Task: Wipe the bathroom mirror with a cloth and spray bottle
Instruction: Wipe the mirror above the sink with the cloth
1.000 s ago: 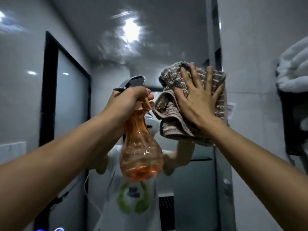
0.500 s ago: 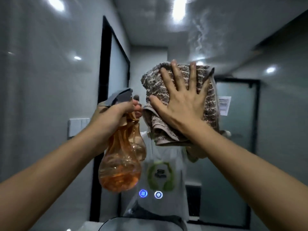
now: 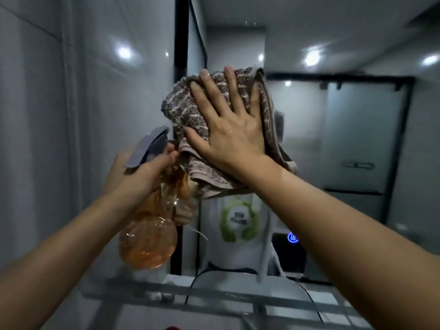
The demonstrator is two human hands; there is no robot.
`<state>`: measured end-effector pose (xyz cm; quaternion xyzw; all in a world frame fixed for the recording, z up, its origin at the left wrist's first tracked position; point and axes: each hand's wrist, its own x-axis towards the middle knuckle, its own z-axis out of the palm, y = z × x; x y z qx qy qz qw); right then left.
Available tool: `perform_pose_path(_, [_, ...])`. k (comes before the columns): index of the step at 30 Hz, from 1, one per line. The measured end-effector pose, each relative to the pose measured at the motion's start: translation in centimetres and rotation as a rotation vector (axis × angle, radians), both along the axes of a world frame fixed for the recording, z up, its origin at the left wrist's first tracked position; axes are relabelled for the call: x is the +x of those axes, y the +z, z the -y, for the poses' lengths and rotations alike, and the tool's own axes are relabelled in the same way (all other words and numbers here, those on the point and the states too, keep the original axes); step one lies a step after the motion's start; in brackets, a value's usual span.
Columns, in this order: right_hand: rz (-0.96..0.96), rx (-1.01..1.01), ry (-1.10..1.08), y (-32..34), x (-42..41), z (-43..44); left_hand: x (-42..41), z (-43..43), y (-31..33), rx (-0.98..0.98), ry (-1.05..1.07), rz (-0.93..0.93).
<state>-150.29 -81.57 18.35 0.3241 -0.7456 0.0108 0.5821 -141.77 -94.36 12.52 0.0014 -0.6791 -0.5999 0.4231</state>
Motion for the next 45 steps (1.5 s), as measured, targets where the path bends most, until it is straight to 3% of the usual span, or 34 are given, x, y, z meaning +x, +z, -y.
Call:
perform_pose_path(8, [-0.027, 0.021, -0.014, 0.1, -2.0, -5.7, -1.5, -5.6, -1.2, 0.097, -0.08, -0.095])
perform_pose_path(14, [0.043, -0.076, -0.041, -1.0, -4.4, -17.2, -2.6, -13.7, -1.8, -0.002, -0.11, -0.128])
perform_pose_path(19, [0.135, -0.102, -0.108, -3.7, -6.1, -27.2, -4.2, -23.2, -3.0, -0.007, -0.212, -0.127])
perform_pose_path(26, [0.197, -0.158, -0.151, -6.8, -8.5, -37.1, -6.3, -32.6, -4.7, 0.019, -0.201, -0.064])
perform_pose_path(32, [0.203, -0.185, -0.168, -7.5, -9.0, -37.9, -6.5, -34.9, -5.3, 0.015, -0.081, -0.06])
perform_pose_path(35, [0.202, -0.191, -0.154, -7.4, -8.9, -37.8, -6.2, -34.6, -4.6, 0.09, -0.118, -0.071])
perform_pose_path(37, [0.203, -0.206, -0.158, -7.5, -8.9, -37.7, -5.9, -34.3, -4.6, -0.009, -0.143, -0.06])
perform_pose_path(42, [0.217, -0.288, -0.187, -7.7, -8.6, -36.3, -4.8, -31.8, -5.8, -0.076, -0.083, -0.054])
perform_pose_path(45, [0.252, -0.332, -0.209, -7.9, -8.3, -35.4, -4.0, -29.2, -6.8, 0.0, -0.086, -0.052])
